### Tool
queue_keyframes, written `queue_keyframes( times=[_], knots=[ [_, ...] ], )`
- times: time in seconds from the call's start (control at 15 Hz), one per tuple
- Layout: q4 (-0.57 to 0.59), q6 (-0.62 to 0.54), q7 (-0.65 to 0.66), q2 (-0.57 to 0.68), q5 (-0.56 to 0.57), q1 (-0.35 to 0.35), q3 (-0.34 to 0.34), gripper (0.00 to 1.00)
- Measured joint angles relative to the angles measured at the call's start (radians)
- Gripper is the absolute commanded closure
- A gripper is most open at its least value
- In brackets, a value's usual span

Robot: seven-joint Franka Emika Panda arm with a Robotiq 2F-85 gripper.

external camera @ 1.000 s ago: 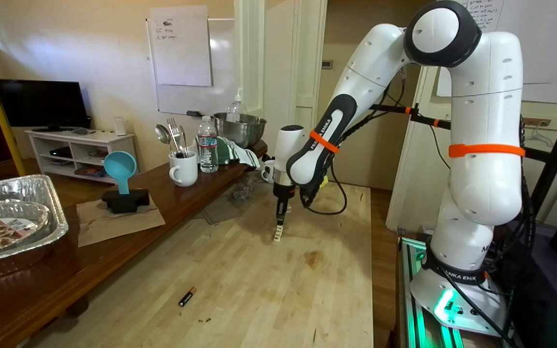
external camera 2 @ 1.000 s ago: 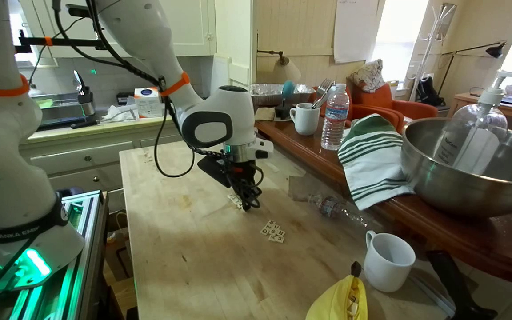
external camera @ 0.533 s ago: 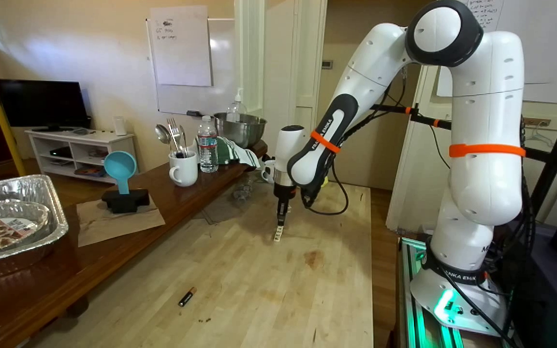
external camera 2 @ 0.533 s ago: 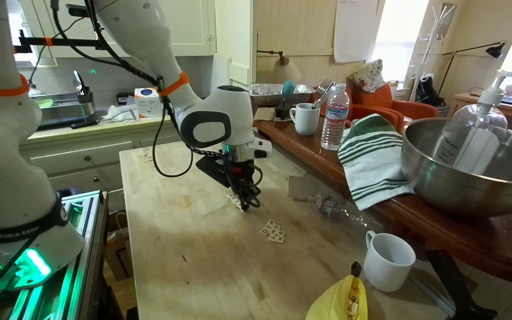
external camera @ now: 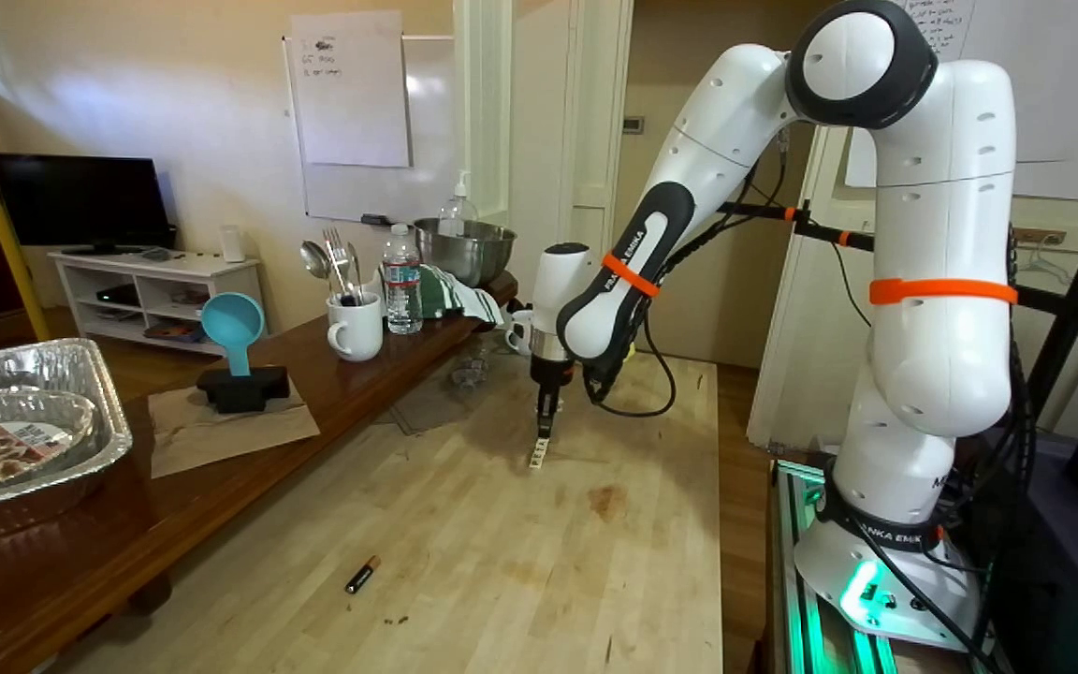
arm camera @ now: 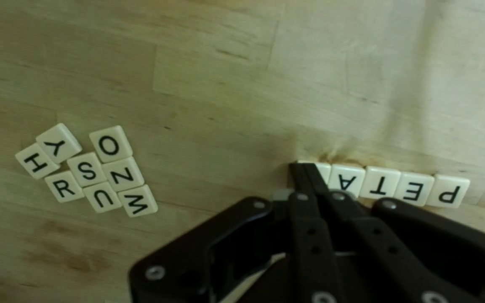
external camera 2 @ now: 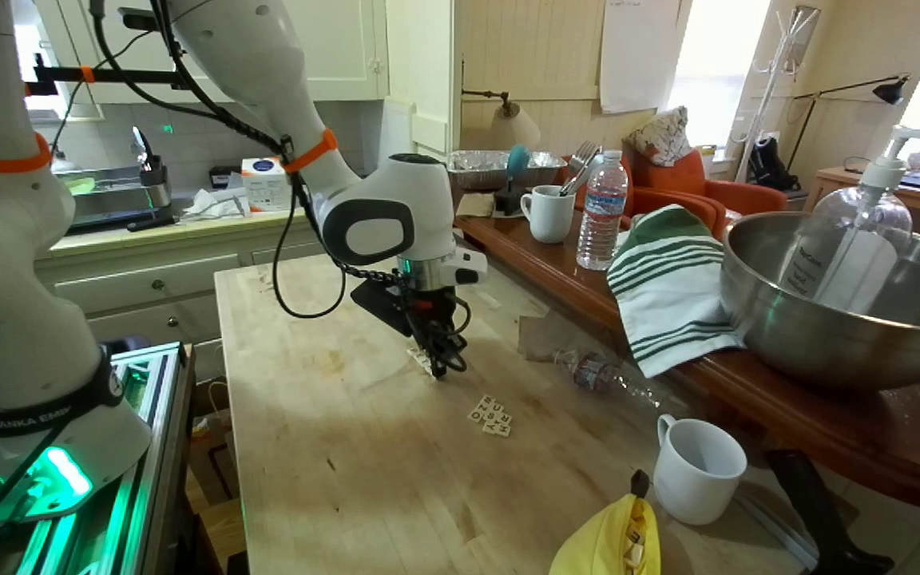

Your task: Put 5 letter blocks in a line

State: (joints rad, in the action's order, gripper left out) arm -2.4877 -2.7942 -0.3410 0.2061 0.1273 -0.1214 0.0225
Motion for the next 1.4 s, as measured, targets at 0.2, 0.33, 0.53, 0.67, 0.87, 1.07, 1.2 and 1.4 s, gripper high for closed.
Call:
queue_keyframes(
  times=[0.2, 0.33, 0.53, 0.67, 0.87, 1.07, 1.2, 1.4],
  knots=[
    [0.0, 0.0, 0.0, 0.0, 0.003, 0.0, 0.0, 1.0],
    [0.0, 0.0, 0.0, 0.0, 0.006, 0.001, 0.0, 1.0],
    [0.0, 0.0, 0.0, -0.003, 0.013, 0.001, 0.001, 1.0],
    [0.0, 0.0, 0.0, -0.009, 0.019, 0.002, 0.001, 1.0],
    [0.0, 0.0, 0.0, -0.021, 0.021, 0.003, 0.001, 1.0],
    [-0.001, 0.001, 0.0, -0.04, 0.021, 0.006, 0.0, 1.0],
    [-0.005, 0.01, 0.0, -0.055, 0.014, 0.006, -0.004, 0.74],
    [-0.013, 0.056, -0.001, -0.089, -0.006, 0.01, -0.019, 0.6]
  ],
)
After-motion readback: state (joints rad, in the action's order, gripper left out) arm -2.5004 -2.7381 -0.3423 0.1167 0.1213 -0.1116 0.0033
